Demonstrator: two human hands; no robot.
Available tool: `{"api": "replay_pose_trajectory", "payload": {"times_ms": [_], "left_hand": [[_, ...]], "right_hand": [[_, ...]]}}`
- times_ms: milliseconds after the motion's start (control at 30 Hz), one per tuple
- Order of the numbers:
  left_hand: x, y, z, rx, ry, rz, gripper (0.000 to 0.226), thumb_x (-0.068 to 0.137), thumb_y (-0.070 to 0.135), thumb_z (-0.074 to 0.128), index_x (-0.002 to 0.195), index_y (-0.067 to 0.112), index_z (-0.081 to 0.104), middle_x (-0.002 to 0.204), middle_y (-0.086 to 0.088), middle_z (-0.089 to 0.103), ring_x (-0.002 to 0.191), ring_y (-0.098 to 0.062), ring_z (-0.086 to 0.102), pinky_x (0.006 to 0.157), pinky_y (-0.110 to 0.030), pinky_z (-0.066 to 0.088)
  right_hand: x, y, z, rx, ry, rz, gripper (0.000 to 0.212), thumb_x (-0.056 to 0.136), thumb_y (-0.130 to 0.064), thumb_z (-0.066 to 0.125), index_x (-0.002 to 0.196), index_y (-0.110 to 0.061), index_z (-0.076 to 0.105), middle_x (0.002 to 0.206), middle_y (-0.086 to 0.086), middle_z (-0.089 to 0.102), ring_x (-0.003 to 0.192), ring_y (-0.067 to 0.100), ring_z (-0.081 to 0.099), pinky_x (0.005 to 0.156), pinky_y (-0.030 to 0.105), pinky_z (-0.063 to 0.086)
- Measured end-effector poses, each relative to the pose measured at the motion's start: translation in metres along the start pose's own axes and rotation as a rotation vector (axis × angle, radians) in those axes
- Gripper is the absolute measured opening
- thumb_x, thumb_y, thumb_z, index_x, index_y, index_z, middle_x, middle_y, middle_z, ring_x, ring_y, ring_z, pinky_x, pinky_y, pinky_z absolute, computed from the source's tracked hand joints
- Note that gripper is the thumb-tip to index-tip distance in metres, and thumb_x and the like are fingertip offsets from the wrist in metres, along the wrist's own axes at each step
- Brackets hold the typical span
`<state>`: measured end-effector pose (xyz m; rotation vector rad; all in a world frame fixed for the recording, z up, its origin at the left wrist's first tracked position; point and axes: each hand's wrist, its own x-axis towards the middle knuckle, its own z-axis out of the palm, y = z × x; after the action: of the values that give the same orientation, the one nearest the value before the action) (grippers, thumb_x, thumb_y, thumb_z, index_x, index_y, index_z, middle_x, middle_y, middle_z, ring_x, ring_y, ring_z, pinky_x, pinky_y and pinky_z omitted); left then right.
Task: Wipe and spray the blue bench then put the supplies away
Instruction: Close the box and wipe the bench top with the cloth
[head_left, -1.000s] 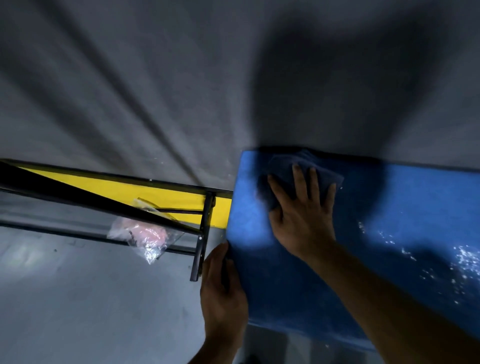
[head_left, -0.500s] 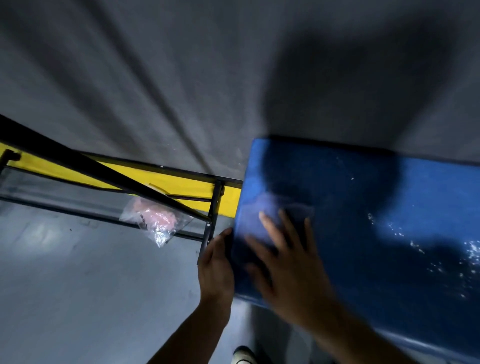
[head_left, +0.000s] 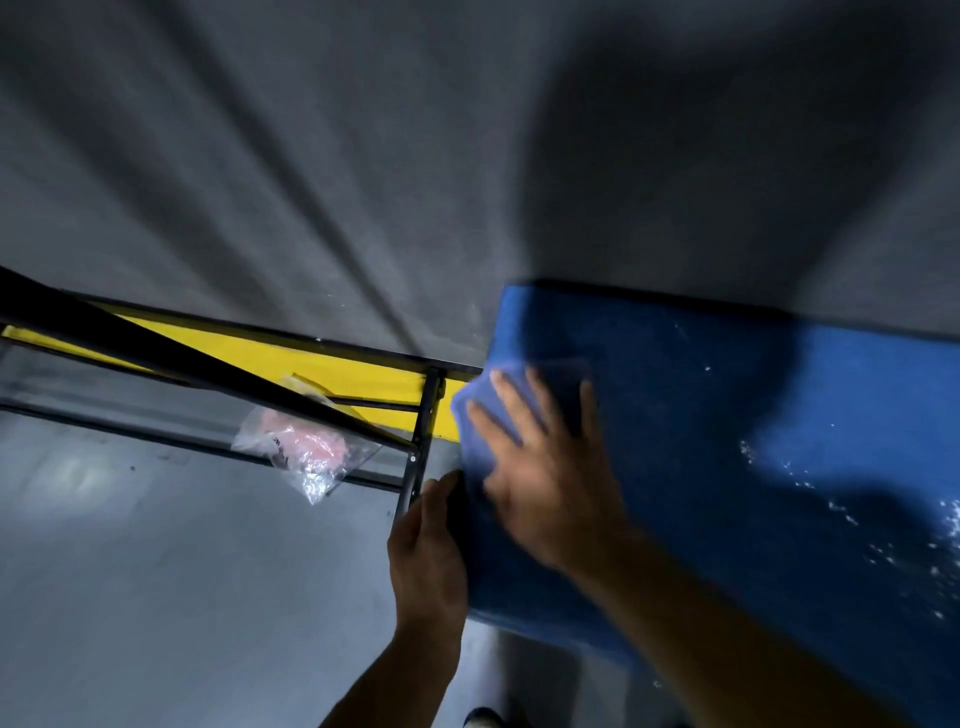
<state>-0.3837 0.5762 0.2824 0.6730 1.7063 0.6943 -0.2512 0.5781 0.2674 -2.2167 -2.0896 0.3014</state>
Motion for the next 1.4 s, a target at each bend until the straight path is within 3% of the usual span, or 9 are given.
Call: {"api": "replay_pose_trajectory", "payload": {"times_ms": [267,367,567,667,767,833,933,1100,1400], "left_hand": [[-0.002,-0.006,0.0,0.179,-0.09,0.24,0.027,0.097,0.028,0.063,0.08,0.046,0.074,0.085,0.026,0.074,0.087,0.01,0.064,0.08,-0.023,0.047],[-0.003,-0.01,0.0,0.301,-0.076,0.344,0.015,0.093,0.033,0.068,0.106,0.038,0.069,0.1,0.025,0.068,0.095,0.012,0.06,0.079,-0.01,0.042],[-0.002,-0.018,0.005,0.39,-0.021,0.431,0.023,0.094,0.027,0.066,0.117,0.024,0.068,0.104,0.014,0.064,0.094,0.008,0.059,0.076,0.003,0.04],[-0.001,-0.013,0.015,0.416,0.029,0.553,0.03,0.094,0.02,0.066,0.124,0.015,0.065,0.128,0.0,0.061,0.12,-0.013,0.059,0.105,-0.021,0.045],[-0.008,-0.007,0.047,0.477,-0.098,0.757,0.035,0.098,0.014,0.059,0.133,0.011,0.063,0.141,-0.001,0.054,0.135,-0.01,0.048,0.116,-0.014,0.031],[-0.01,-0.013,0.065,0.608,-0.168,0.861,0.037,0.097,0.014,0.056,0.133,0.014,0.064,0.146,-0.001,0.052,0.142,-0.014,0.042,0.123,-0.025,0.026],[-0.005,-0.026,0.073,0.86,-0.172,1.027,0.04,0.096,0.014,0.054,0.135,0.013,0.062,0.15,-0.005,0.051,0.148,-0.023,0.036,0.125,-0.046,0.024],[-0.007,-0.028,0.075,0.988,-0.1,1.081,0.042,0.098,0.02,0.048,0.138,0.016,0.057,0.152,-0.005,0.049,0.149,-0.024,0.034,0.125,-0.047,0.024],[-0.007,-0.029,0.077,1.022,-0.065,1.125,0.041,0.097,0.024,0.051,0.136,0.016,0.06,0.152,-0.007,0.049,0.148,-0.029,0.037,0.121,-0.052,0.028]], "right_hand": [[0.067,0.078,-0.025,-0.037,-0.022,0.195,0.074,0.08,-0.045,0.023,0.151,-0.032,0.041,0.166,0.009,0.026,0.153,0.035,0.023,0.116,0.073,0.015],[0.036,0.069,-0.013,-0.003,0.017,0.29,0.07,0.084,-0.041,0.035,0.153,-0.037,0.037,0.17,0.007,0.018,0.156,0.034,0.015,0.119,0.071,0.013],[-0.086,0.031,-0.003,-0.008,0.046,0.394,0.067,0.085,-0.04,0.045,0.151,-0.034,0.045,0.168,0.01,0.025,0.155,0.034,0.022,0.12,0.066,0.018],[-0.146,0.012,0.004,0.005,0.096,0.447,0.075,0.071,-0.039,0.054,0.145,-0.029,0.055,0.162,0.011,0.038,0.148,0.036,0.037,0.115,0.069,0.026],[-0.167,0.009,0.007,-0.01,0.077,0.489,0.082,0.064,-0.043,0.055,0.144,-0.029,0.056,0.159,0.01,0.043,0.145,0.036,0.042,0.112,0.071,0.03],[-0.162,0.015,0.005,-0.018,0.034,0.461,0.085,0.063,-0.041,0.054,0.146,-0.027,0.054,0.161,0.01,0.04,0.147,0.037,0.039,0.112,0.071,0.03],[-0.136,0.037,-0.001,-0.039,-0.005,0.431,0.082,0.069,-0.039,0.05,0.15,-0.025,0.049,0.165,0.01,0.032,0.152,0.036,0.031,0.116,0.069,0.025],[-0.07,0.09,-0.014,-0.068,-0.029,0.354,0.076,0.08,-0.041,0.032,0.156,-0.03,0.034,0.171,0.006,0.016,0.157,0.032,0.012,0.122,0.066,0.011],[-0.006,0.142,-0.03,0.047,-0.03,0.326,0.076,0.08,-0.044,0.02,0.155,-0.037,0.034,0.171,0.001,0.014,0.157,0.029,0.01,0.12,0.07,0.004]]}}
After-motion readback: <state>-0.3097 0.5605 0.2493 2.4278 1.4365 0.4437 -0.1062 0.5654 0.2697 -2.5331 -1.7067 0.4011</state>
